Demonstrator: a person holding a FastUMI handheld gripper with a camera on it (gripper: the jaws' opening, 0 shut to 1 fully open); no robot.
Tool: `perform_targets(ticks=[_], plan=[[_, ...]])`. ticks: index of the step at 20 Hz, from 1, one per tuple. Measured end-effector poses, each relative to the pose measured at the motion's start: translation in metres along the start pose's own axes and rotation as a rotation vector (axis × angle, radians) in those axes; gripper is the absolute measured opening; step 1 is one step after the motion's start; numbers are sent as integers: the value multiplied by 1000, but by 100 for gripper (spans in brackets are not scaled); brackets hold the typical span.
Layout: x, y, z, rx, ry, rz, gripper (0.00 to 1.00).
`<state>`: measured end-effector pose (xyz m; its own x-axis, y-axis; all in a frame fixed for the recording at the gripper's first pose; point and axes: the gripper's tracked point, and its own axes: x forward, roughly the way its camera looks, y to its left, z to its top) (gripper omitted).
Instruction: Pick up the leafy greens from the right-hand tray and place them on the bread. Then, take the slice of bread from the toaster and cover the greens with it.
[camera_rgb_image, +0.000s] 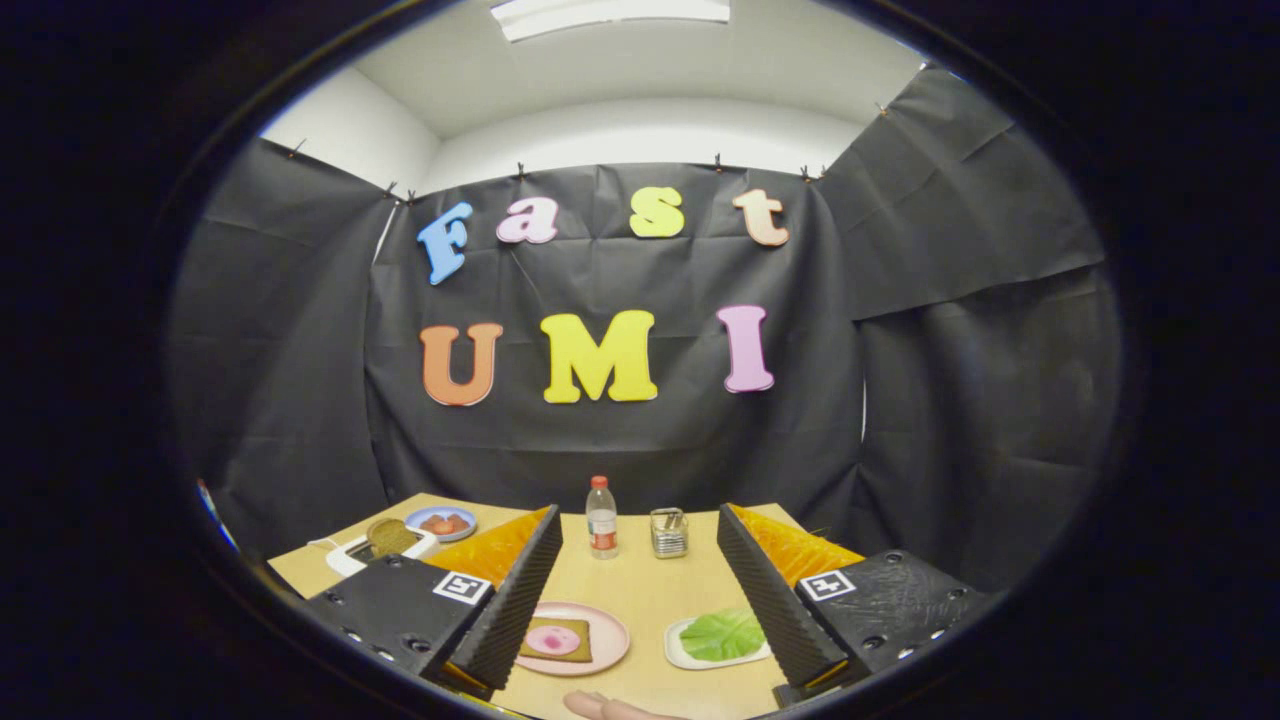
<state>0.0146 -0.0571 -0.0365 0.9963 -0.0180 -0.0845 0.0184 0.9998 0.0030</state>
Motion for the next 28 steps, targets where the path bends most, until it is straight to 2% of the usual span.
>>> perform_targets(ticks=[3, 9, 12, 14, 17, 21, 23, 26, 28], plan=[[6, -10, -9, 26, 29, -3, 96], [11, -18, -3, 16, 5, -2, 96], [24, -31, -5, -41, -8, -16, 96], [41, -52, -14, -70, -2, -57, 96], [71, -74, -44, -96, 54, -90, 95], [113, -112, -84, -193, 100, -139, 94], [133, -127, -113, -208, 159, -140, 93], [159, -159, -160, -203, 265, -194, 95], [172, -165, -194, -197, 344, -193, 95]])
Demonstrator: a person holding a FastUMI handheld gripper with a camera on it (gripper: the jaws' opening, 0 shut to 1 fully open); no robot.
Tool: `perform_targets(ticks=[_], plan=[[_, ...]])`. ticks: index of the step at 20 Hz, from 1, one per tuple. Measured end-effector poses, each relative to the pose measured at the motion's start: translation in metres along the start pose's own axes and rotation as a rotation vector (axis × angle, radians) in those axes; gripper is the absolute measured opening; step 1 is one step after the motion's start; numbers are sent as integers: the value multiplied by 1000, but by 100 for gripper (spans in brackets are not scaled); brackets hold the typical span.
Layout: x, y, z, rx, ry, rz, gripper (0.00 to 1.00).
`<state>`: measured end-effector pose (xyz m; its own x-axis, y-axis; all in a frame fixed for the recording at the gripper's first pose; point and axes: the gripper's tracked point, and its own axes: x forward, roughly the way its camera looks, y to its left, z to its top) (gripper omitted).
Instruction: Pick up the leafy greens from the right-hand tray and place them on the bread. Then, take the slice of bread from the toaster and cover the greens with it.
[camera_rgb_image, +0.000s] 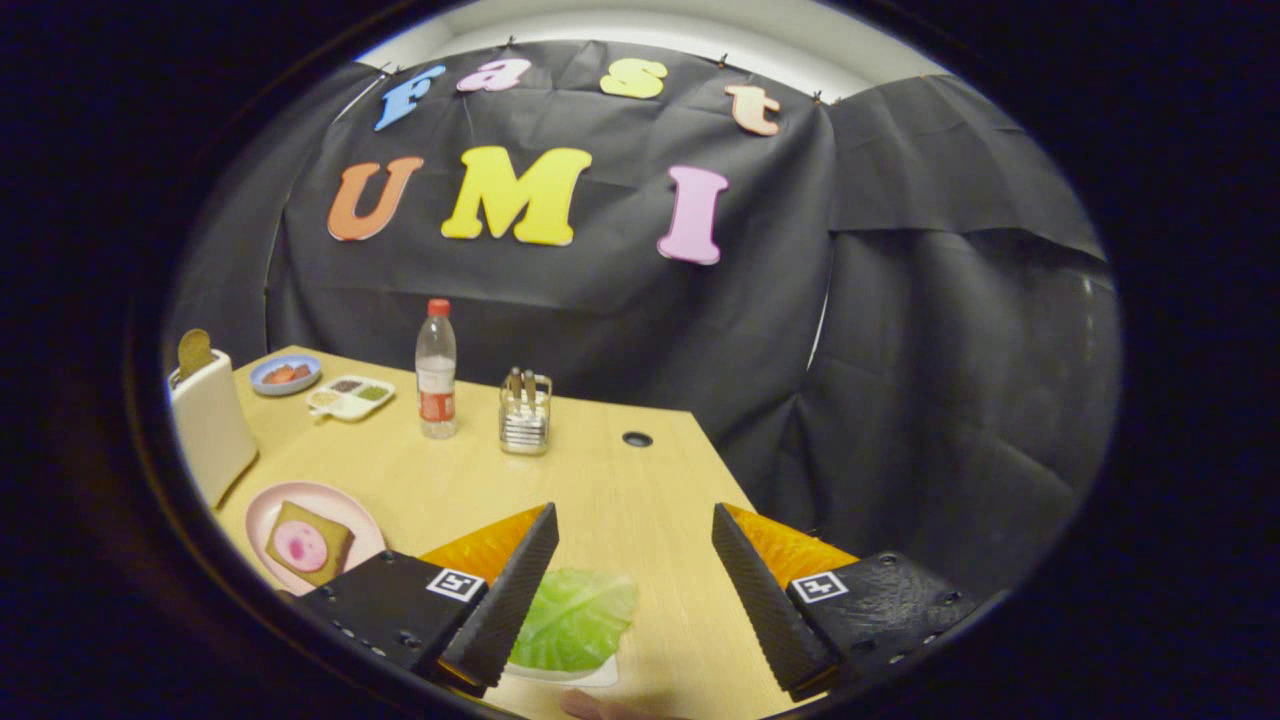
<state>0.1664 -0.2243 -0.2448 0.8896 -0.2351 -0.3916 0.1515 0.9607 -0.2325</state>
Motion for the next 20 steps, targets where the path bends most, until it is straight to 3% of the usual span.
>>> perform_targets(ticks=[7, 13, 15, 19, 20], plan=[[41, 1, -76, 8, 241, -6, 96], [49, 11, -102, -18, 321, 29, 96], [48, 16, -101, -5, 320, 52, 88], [46, 24, -101, -26, 313, 57, 45], [46, 21, -101, -40, 306, 38, 39]])
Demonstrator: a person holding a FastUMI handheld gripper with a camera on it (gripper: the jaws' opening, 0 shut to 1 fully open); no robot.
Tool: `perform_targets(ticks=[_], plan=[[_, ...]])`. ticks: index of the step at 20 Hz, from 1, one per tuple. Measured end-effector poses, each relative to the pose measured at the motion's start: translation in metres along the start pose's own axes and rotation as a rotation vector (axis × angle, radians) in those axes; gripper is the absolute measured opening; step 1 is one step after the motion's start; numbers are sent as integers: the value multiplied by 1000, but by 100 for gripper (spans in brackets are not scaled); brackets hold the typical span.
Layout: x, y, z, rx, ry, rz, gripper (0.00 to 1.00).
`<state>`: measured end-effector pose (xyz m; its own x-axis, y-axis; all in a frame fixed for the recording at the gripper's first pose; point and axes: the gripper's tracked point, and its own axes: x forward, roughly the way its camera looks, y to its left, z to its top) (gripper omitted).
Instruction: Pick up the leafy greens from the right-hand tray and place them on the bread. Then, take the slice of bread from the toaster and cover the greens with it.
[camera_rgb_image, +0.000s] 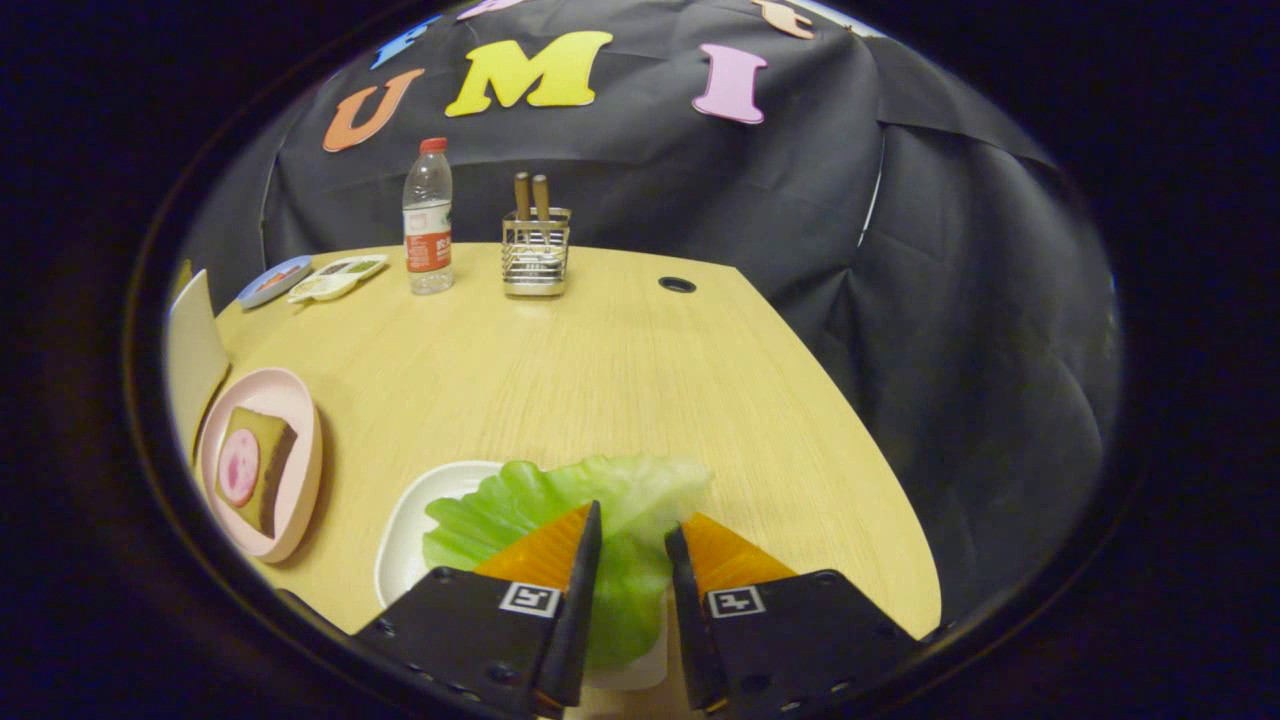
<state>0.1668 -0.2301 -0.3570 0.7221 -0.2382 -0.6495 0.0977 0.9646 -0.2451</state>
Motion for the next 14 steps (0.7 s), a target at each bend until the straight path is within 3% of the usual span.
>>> perform_targets(ticks=[3, 8, 14], plan=[[-9, 0, 6, 22, -13, 19, 2], [-44, 0, 27, 123, -71, 74, 0], [-99, 15, 58, 103, -166, 97, 0]])
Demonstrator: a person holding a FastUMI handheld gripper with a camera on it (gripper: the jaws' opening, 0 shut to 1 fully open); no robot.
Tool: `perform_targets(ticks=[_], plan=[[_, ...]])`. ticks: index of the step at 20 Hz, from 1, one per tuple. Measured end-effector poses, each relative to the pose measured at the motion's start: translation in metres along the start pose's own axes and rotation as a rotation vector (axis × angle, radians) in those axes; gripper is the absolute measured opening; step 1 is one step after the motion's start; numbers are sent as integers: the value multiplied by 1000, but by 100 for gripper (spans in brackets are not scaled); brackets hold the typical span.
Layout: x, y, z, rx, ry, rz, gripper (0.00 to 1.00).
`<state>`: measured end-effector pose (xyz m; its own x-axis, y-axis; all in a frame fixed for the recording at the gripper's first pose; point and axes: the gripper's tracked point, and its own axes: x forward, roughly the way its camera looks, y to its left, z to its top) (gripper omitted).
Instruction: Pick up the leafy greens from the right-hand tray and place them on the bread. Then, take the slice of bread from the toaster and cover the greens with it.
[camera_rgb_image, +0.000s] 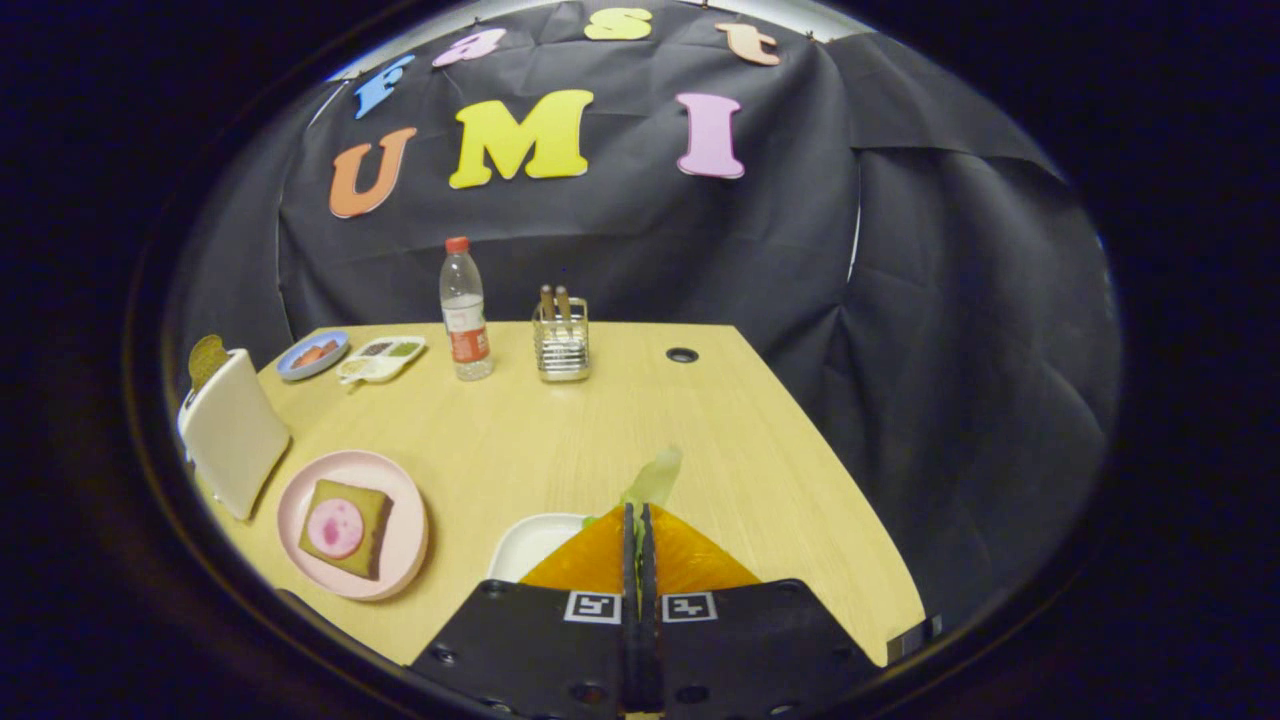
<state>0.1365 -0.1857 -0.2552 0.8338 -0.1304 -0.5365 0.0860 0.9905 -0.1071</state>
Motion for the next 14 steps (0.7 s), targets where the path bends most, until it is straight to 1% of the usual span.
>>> perform_targets(ticks=[4, 7, 11, 14], plan=[[-30, 38, 22, -39, -58, 37, 0], [-47, 76, 30, -73, -76, 88, 0], [-62, 135, 30, -124, -90, 147, 0], [-67, 177, 26, -164, -105, 177, 0]])
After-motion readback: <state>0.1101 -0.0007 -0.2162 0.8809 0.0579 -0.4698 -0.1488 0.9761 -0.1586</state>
